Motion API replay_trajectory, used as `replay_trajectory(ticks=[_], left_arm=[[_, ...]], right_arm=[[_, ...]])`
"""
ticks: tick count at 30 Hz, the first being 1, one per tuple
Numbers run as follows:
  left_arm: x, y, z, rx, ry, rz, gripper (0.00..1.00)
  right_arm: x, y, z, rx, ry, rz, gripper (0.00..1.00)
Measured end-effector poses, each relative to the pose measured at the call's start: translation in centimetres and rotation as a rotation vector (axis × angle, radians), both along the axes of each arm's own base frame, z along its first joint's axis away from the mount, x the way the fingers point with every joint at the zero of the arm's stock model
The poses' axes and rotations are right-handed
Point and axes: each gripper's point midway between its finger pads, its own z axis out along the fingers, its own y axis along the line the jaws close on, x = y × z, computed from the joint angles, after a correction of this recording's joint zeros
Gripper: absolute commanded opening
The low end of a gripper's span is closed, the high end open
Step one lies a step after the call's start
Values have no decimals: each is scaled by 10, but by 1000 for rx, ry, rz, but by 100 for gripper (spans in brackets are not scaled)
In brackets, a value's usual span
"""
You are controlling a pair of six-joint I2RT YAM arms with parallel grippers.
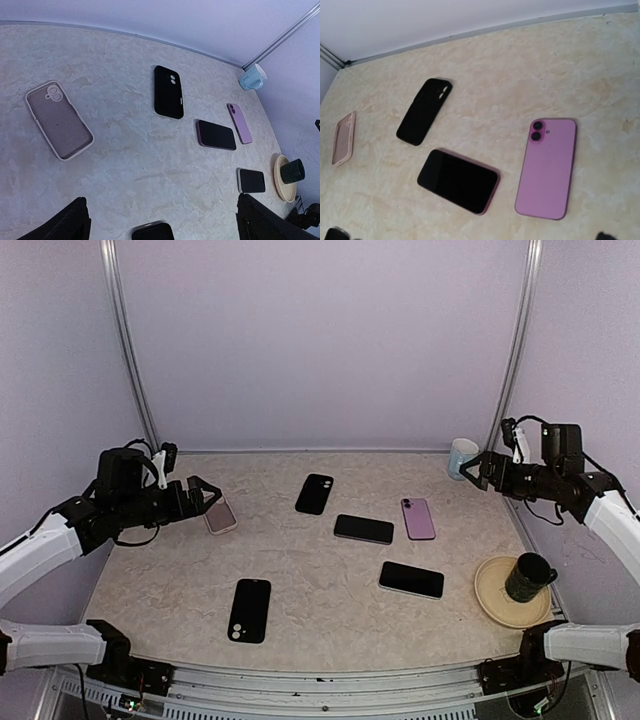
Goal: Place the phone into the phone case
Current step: Pick up the phone case from the corner of the board.
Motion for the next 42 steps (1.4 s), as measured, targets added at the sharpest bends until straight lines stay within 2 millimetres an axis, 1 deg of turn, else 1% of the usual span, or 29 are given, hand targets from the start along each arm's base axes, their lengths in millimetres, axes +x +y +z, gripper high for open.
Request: replay_trajectory(ticks=[4,10,12,15,20,25,29,33,36,42], left_arm=[[-5,-4,-11,9,25,-16,99],[-11,-11,-19,10,45,-37,99],[-14,-14,-23,11,58,-45,99],[-17,-18,-25,7,65,-58,99],[-21,-30,-33,8,92,-86,99],[-22,-40,-45,23,131,-107,99],[-19,-46,-46,37,137,-106,99],[-14,-47,-47,41,144,-87,99],[-12,-44,-54,49,172,-59,99],[-18,-40,-68,72,231,-10,99]], right_arm=[[0,2,-4,10,4,8,100],[-1,6,-12,38,13,24,100],[-1,6,-18,41,28,18,100],[-1,6,-30,40,55,15,100],[-4,5,-46,38,95,12,100],[-4,5,-49,36,101,12,100],[-3,6,-55,25,114,17,100],[1,5,-65,-4,131,17,100],[3,7,-74,-28,154,27,100],[1,15,-83,-63,177,48,100]])
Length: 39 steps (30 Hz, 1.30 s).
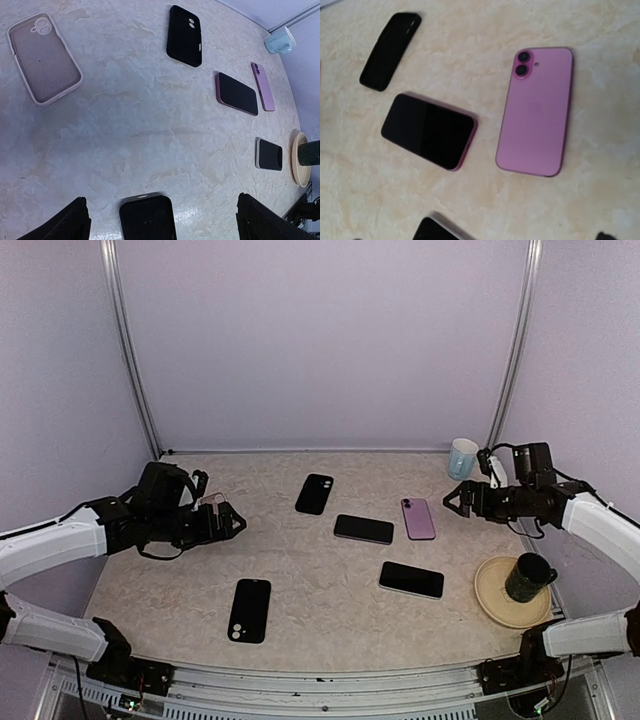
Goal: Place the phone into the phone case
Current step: Pick up the phone case from the corner of the board.
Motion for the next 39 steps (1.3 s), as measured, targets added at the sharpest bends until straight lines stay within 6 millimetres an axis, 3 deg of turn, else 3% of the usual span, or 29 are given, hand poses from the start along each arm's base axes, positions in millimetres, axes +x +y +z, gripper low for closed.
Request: replay_trajectory(ticks=[12,17,22,28,32,39], left_arm=[[-33,-7,-31,108,107,42,97],[-42,-7,-43,133,131,53,85],[-52,-8,-55,154,151,46,80],[-65,-7,-86,235,210,26,67],[-69,-5,-101,279,238,21,58],[-70,-6,-115,315,259,13,51]], right_arm=[[2,17,12,-29,-29,47,100],[2,19,9,-34,-20,52,100],[1,21,8,-39,-20,56,100],[1,22,8,-43,-21,56,100],[1,23,8,-44,-21,59,100],[1,23,7,-49,-22,58,100]])
